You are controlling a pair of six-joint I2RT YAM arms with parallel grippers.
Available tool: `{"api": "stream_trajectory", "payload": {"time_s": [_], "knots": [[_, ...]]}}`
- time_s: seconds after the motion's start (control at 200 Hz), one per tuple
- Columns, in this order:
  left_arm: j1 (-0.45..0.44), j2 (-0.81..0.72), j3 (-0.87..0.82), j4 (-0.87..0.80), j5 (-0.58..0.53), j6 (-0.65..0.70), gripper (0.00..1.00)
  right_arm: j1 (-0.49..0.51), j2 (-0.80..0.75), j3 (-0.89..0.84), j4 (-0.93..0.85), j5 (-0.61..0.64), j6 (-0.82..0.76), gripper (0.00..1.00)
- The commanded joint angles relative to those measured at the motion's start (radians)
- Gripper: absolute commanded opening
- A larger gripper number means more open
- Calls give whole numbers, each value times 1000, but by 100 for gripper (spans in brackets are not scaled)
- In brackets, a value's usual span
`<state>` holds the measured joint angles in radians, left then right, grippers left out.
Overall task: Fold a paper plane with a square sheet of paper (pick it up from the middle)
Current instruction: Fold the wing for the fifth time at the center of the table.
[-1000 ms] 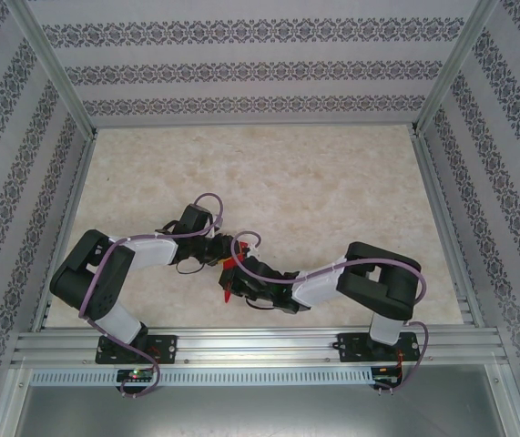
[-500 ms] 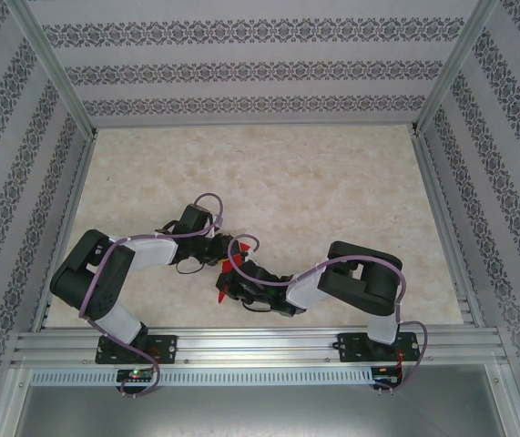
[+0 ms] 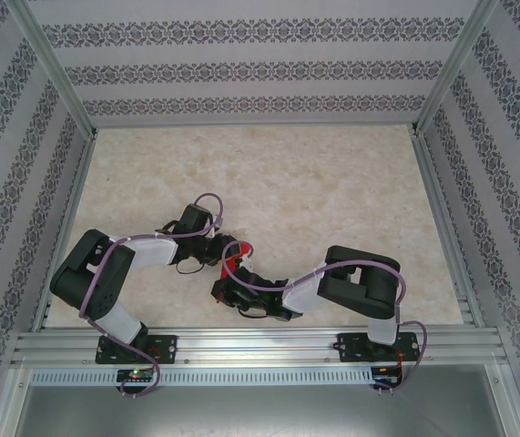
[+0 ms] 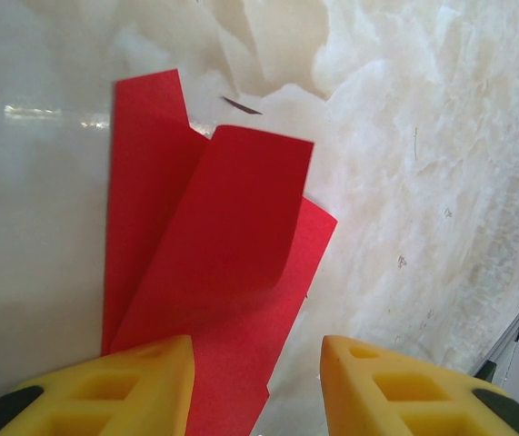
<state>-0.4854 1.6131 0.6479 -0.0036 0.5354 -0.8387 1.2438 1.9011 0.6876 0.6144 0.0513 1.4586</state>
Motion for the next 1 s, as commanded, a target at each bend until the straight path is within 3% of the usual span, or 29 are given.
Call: {"api": "stream_trajectory", "payload": {"time_s": [0.0,0.18,0.55,0.814,0.994], "knots": [[-4,46,-17,-49,-38,10,43,18,42,3,-121,11,36,2],[-2,45,-17,-46,-36,6,43,26,-72,101,-449,54,-30,2],[-4,52,-6,-45,-31,-7,43,56,6,72,-360,1,53,0],[-3,33,-12,-35,-14,-47,43,62,-79,36,-522,21,36,0],[-4,-17,-26,-24,-20,-118,44,-5,-171,-14,-572,-39,-128,0]]}}
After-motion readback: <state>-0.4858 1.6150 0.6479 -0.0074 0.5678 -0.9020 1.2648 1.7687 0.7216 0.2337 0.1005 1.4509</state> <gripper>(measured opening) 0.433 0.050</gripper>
